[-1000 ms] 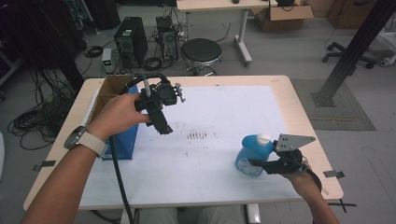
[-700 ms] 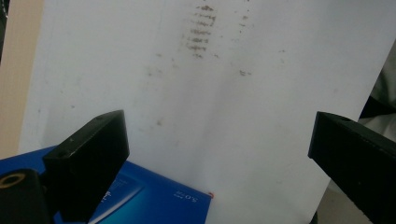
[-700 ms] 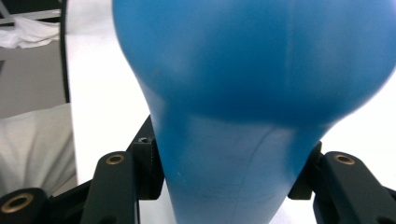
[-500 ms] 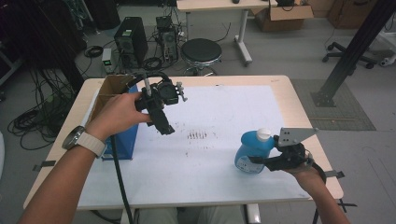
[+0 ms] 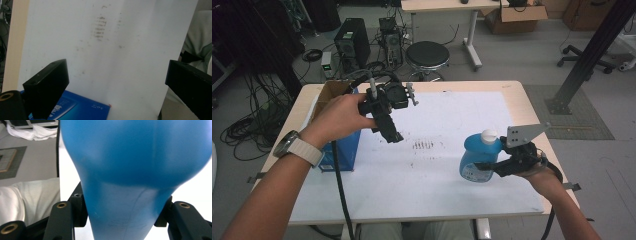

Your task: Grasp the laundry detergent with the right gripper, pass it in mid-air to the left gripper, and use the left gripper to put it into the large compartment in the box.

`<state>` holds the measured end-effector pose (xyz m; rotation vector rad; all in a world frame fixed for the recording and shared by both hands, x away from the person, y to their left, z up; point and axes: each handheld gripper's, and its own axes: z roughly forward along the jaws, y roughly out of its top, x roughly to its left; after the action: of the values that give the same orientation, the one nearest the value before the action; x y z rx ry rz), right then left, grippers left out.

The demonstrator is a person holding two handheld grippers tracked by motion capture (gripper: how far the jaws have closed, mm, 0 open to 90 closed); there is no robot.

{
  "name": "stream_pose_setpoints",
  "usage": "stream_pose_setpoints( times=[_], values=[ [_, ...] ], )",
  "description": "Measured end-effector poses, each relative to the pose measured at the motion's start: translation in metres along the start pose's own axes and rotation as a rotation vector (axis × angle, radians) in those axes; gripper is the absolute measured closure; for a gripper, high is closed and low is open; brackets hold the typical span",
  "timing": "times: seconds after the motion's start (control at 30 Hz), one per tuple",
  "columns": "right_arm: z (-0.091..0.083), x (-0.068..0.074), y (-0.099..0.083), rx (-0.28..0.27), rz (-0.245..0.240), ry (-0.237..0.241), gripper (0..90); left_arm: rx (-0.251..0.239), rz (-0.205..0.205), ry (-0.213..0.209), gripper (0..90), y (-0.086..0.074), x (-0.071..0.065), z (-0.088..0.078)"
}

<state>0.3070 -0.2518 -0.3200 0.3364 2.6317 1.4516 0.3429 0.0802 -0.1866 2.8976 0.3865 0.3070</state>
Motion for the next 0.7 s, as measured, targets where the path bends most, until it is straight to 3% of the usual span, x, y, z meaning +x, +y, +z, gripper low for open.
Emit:
stream_pose_setpoints(
  times=[0.4,0.7],
  values=[
    [0.008,-0.003,0.032,0.0,-0.056,0.08,45.1,-0.006,0.046,-0.012,5.5,0.014,-0.01,-0.014],
    [0.024,-0.006,0.054,0.017,-0.098,0.137,45.1,-0.01,0.069,-0.029,5.5,0.018,-0.014,-0.021]
  ],
)
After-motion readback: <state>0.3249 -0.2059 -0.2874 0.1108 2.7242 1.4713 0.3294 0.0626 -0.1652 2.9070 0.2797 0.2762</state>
